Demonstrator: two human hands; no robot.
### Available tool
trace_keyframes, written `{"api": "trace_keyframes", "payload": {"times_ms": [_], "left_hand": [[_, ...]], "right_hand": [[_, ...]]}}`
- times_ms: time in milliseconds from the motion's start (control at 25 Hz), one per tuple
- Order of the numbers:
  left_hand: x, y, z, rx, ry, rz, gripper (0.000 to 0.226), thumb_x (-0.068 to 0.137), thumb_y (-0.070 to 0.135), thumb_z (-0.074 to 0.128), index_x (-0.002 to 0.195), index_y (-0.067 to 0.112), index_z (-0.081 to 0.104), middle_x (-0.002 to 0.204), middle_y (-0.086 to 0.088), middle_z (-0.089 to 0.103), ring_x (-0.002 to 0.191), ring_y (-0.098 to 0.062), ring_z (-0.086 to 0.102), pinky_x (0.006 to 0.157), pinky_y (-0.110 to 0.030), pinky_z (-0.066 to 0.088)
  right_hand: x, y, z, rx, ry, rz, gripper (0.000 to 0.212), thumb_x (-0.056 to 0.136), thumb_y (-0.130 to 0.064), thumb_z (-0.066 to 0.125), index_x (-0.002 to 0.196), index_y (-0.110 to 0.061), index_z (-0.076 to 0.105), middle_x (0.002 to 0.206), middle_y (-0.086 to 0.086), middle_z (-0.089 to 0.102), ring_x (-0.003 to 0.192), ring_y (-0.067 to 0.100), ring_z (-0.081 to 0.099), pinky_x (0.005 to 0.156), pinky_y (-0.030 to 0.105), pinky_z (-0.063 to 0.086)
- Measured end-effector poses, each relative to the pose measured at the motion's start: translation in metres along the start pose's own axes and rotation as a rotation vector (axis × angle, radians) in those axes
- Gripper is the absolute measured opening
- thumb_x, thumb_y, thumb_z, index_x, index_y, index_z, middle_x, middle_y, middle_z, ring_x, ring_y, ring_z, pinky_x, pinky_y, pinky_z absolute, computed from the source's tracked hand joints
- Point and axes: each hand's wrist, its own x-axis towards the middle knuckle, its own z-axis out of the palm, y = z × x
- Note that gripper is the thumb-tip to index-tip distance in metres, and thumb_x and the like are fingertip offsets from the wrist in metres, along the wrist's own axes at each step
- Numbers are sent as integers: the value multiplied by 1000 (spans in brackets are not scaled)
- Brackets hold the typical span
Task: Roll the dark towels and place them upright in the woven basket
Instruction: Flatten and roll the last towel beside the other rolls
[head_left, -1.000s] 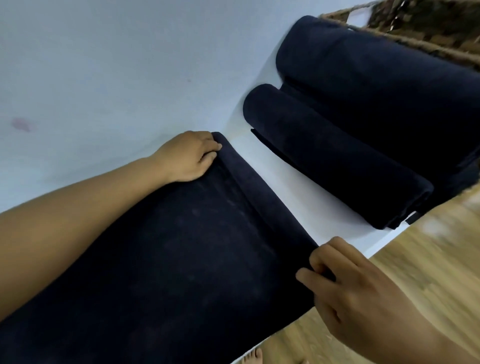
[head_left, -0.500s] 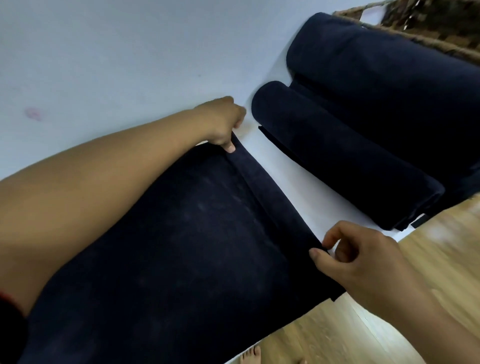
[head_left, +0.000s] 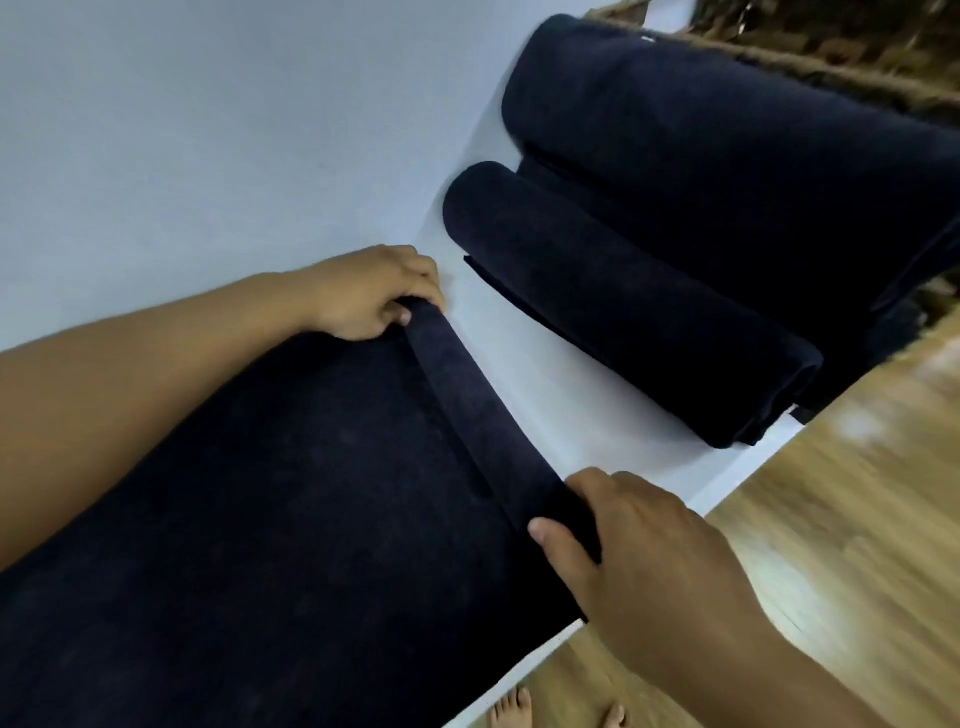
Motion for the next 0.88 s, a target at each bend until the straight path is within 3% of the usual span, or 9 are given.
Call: {"api": "trace_keyframes", "payload": {"times_ms": [280,440,520,640,720,880], "left_hand": [[11,0,9,33,181,38,36,83,-3,67,115,12,67,111,-1,63,106,-22,53,98,-32,39],[8,3,20,153,343,70,28,84,9,49,108,7,63,102,-8,61,93,-29,53,80,-43,48],[1,0,25,217,434,89,38,82,12,33,102,2,64,95,-13,60,84,-33,53,67,-43,48],[-7,1,28,302,484,88,40,76,3,27,99,3,61,90,-14,58,80,-32,49,56,-38,44],[-14,1,27,383,477,90,32,75,-2,30,95,6,54,85,-13,55,75,-31,48,47,-34,38],[-26,6,28,504,426,55,21,79,-3,34,94,8,45,85,-13,53,72,-31,50,45,-26,28]], "right_hand": [[10,10,-10,-93,88,-22,28,94,-54,39,101,-28,44,86,-9,53,81,11,50,64,26,41],[14,13,-7,-204,224,-54,20,82,-39,59,83,-22,49,72,-8,50,63,13,47,44,24,33],[11,13,-1,-211,280,-109,22,73,-28,69,74,-18,49,65,-5,47,55,17,45,37,25,33],[6,10,9,-307,312,-262,31,63,-6,79,71,-14,50,65,-1,44,54,20,43,36,30,36],[3,9,16,-384,351,-384,38,53,8,76,68,-12,48,64,1,42,55,21,39,39,31,34],[4,8,17,-410,358,-574,28,61,17,50,67,-10,50,65,4,40,58,22,33,45,34,30]]}}
